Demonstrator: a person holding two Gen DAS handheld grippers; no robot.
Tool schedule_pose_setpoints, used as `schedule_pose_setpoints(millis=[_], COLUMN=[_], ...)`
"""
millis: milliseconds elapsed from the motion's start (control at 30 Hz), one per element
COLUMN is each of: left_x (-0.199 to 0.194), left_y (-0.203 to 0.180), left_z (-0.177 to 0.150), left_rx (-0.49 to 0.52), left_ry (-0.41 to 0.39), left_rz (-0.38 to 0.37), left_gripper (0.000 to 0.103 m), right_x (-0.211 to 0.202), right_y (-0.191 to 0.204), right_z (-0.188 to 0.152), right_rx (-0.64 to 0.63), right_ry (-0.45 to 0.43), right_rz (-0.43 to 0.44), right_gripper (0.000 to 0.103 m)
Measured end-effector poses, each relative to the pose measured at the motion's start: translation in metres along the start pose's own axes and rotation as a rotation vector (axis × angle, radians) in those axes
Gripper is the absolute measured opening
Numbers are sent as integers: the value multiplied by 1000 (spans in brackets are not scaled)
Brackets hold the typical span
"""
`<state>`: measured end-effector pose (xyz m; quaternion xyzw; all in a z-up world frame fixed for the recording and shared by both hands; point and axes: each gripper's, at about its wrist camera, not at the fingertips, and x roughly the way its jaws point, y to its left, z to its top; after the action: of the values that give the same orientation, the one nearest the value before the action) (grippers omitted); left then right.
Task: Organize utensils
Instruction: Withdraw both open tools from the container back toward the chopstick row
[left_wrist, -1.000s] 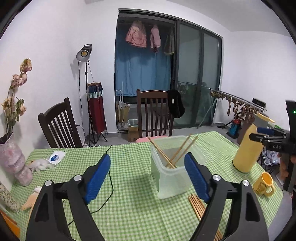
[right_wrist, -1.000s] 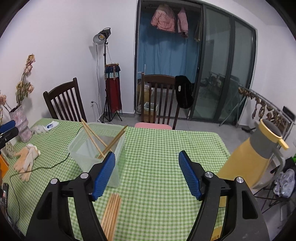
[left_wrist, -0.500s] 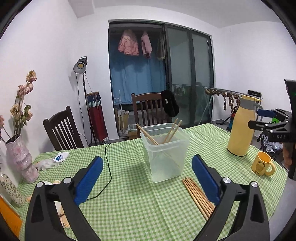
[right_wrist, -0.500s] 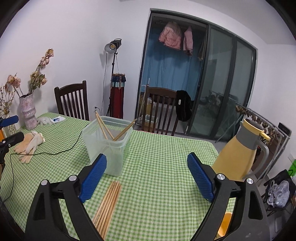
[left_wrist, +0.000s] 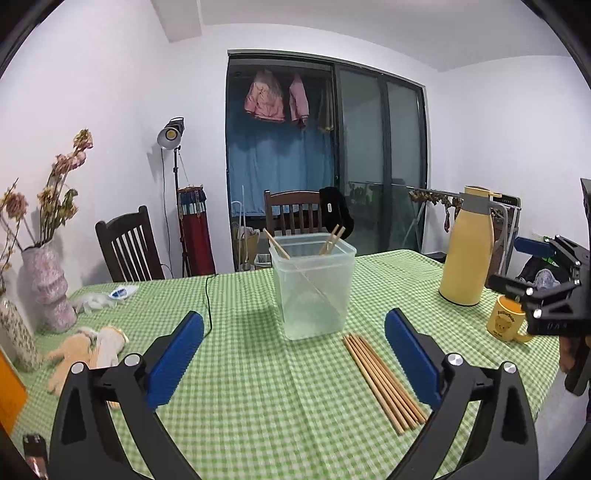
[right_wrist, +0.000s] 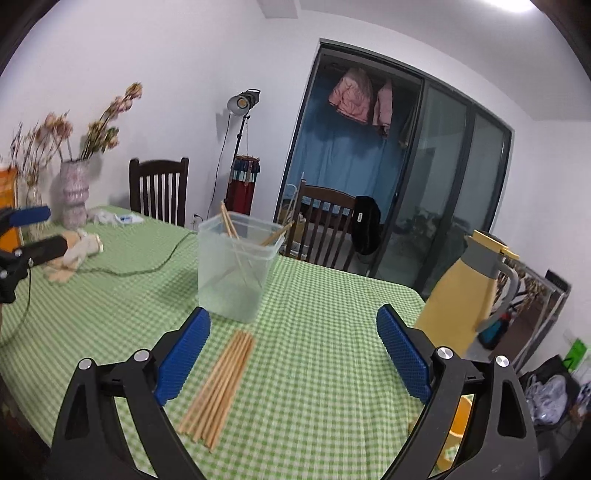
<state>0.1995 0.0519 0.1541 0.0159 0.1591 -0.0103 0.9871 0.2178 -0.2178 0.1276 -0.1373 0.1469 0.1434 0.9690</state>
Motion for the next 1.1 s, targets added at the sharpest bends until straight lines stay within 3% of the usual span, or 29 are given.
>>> schedule_pose_setpoints(millis=[233,600,867,1100], left_x=[-13,-15,-25,-20], left_y=[-14,-16,-15,-18], left_z=[-47,-122,-167,-183], left_rx=[-12,-123,-116,-76], left_ry=[-19,76,107,168], left_rz=[10,-4,37,48], left_gripper=[95,95,95,95], right_x=[-18,-27,-34,-30], right_y=[17,35,50,53], right_z=[-40,-106,-148,-163], right_rx=[47,81,140,171], right_ry=[2,35,121,174], right_rz=[6,-27,-26,-13], right_gripper=[88,88,88,88])
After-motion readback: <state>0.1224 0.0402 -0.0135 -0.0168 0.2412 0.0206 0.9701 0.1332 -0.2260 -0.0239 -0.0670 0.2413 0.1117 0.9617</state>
